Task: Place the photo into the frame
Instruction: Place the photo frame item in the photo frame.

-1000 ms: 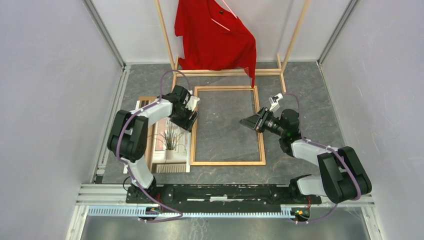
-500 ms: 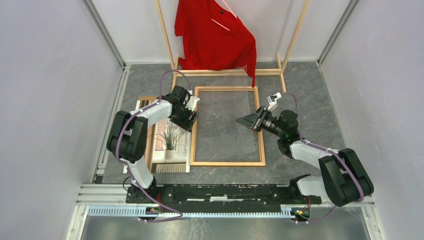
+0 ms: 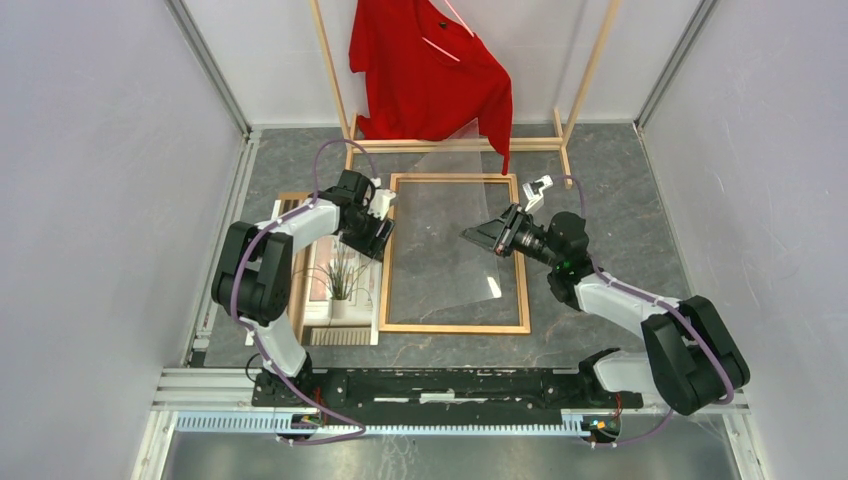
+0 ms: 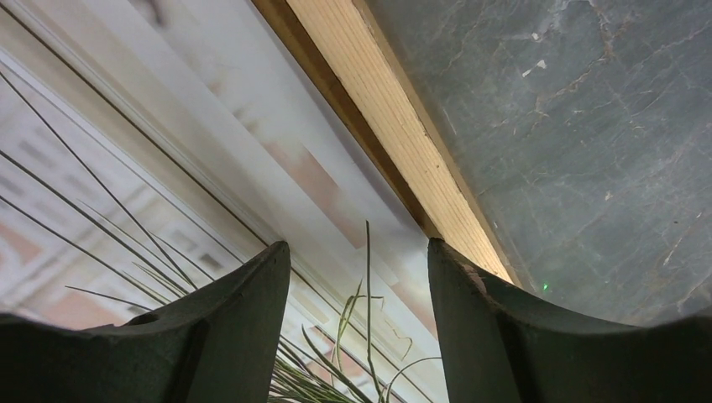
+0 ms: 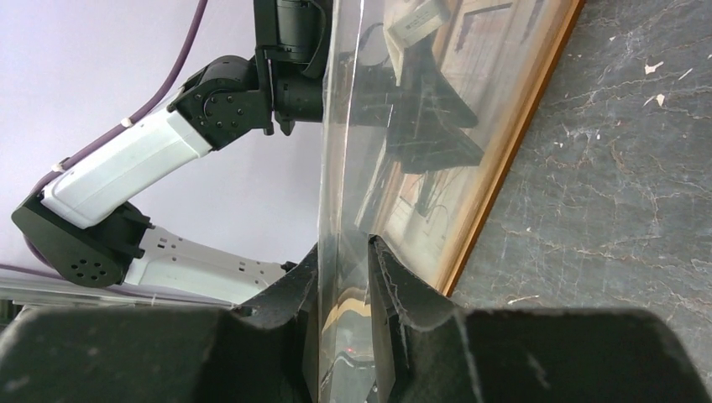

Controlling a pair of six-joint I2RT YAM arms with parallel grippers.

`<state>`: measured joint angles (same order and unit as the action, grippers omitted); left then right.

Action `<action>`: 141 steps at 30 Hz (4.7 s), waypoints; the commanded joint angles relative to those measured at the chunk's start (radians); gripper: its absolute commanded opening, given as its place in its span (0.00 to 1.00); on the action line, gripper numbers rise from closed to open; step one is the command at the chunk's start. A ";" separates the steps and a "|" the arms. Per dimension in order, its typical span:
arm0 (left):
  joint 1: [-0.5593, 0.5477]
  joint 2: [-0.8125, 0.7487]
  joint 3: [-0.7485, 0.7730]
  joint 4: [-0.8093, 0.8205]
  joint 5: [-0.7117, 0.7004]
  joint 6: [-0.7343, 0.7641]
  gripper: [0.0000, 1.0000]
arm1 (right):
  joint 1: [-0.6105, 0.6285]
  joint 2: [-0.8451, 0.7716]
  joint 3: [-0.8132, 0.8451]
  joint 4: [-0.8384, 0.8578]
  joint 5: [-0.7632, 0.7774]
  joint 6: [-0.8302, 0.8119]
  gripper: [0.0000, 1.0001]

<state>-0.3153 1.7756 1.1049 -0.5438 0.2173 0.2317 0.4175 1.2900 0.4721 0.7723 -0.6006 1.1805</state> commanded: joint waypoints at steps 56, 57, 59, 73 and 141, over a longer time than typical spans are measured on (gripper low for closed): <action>0.008 0.037 -0.050 0.020 0.038 -0.023 0.66 | -0.099 0.059 0.023 -0.395 0.086 -0.450 0.42; 0.008 0.038 -0.050 0.018 0.037 -0.024 0.67 | -0.098 0.065 0.023 -0.390 0.086 -0.449 0.42; 0.008 0.036 -0.050 0.017 0.036 -0.023 0.66 | -0.097 0.073 0.023 -0.379 0.084 -0.447 0.42; 0.008 0.033 -0.046 0.013 0.032 -0.023 0.66 | -0.105 0.057 0.001 -0.413 0.106 -0.471 0.43; 0.008 0.046 -0.050 0.013 0.011 -0.013 0.66 | 0.033 0.145 0.321 -0.940 0.569 -0.757 0.97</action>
<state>-0.3031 1.7706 1.0946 -0.5270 0.2276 0.2317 0.4450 1.4395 0.7406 -0.1661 -0.0681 0.4454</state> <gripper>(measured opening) 0.665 0.965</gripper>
